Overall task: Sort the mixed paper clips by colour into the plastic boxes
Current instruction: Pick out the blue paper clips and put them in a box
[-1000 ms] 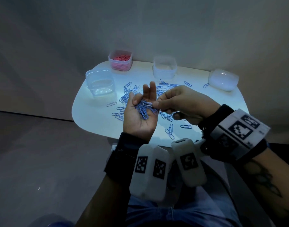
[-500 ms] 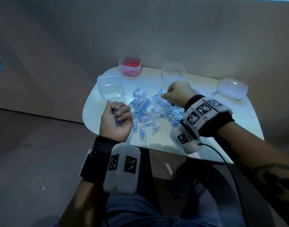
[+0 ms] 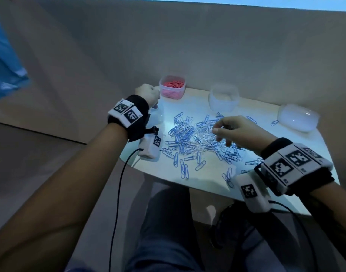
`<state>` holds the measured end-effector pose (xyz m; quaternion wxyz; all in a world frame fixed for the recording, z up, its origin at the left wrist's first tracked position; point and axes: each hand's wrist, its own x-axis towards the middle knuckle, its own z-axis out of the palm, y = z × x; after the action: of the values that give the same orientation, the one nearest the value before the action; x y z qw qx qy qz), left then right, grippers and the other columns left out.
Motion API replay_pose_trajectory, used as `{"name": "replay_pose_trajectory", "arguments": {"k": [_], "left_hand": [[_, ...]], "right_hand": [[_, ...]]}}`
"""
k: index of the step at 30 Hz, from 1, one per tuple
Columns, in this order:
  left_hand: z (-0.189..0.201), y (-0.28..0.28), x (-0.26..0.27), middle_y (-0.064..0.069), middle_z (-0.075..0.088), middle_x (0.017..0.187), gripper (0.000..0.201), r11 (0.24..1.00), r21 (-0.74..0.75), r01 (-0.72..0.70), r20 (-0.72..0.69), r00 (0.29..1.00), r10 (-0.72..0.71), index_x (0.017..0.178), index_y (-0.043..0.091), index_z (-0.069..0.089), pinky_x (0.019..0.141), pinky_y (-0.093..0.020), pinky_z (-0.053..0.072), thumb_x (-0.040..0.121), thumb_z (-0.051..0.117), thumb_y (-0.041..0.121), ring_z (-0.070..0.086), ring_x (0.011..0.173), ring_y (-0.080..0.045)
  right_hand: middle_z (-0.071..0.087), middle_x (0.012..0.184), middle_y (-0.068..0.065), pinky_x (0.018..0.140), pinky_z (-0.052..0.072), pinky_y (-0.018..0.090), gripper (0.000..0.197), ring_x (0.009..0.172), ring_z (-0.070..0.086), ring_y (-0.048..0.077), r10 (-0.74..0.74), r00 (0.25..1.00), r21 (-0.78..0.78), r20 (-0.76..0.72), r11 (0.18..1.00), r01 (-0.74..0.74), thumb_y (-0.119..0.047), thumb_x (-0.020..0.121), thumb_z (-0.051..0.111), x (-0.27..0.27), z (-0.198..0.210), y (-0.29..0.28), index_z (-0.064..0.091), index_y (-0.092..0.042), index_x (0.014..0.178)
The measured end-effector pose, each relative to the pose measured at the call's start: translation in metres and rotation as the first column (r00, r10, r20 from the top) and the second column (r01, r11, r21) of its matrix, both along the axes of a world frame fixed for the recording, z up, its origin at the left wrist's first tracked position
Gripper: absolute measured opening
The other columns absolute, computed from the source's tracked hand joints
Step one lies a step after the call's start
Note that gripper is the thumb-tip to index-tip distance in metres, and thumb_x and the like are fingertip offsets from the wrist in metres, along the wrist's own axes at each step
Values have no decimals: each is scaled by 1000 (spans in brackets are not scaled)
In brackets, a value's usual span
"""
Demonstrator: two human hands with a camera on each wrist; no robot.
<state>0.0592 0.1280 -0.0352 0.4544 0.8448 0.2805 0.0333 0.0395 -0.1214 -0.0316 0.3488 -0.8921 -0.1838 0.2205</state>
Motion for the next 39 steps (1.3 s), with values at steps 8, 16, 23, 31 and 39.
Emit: {"name": "replay_pose_trajectory", "arguments": {"k": [8,16,23,31,39], "left_hand": [[7,4,-22,-5,64,95,18,945,297,134,-58,991,-123,98,6,70,78,-23,40,86,65,18,53,87,-14],[0,7,-47,-6,67,94,24,821,422,385,-124,921,-368,98,7,70,75,-22,36,90,59,26,57,87,-16],[3,11,-50,-10,70,102,21,784,467,410,-118,907,-404,103,5,70,80,-21,39,88,63,18,61,97,-19],[-5,9,-78,-9,60,103,29,791,592,157,175,932,-316,102,9,68,76,-23,35,77,74,23,54,94,-22],[-15,-19,-124,2,55,63,29,958,282,43,198,975,-102,80,14,61,57,-16,39,74,75,38,48,57,-9]], "right_hand": [[61,117,7,87,40,25,30,101,56,21,347,905,-283,249,919,-274,-16,87,61,7,-7,57,63,-14,116],[48,122,7,81,43,30,42,108,51,24,449,868,-499,214,814,-298,-17,78,70,13,-16,58,58,-18,119],[46,126,8,90,42,34,61,115,49,26,428,892,-508,142,805,-306,-32,76,73,5,-15,60,48,-22,130],[34,136,5,103,38,41,93,128,32,22,495,853,-433,163,813,-389,-47,60,81,-22,-16,76,37,-18,137],[34,131,7,102,38,42,89,123,32,25,557,819,-549,135,731,-407,-57,56,79,-4,-18,95,44,-12,125]]}}
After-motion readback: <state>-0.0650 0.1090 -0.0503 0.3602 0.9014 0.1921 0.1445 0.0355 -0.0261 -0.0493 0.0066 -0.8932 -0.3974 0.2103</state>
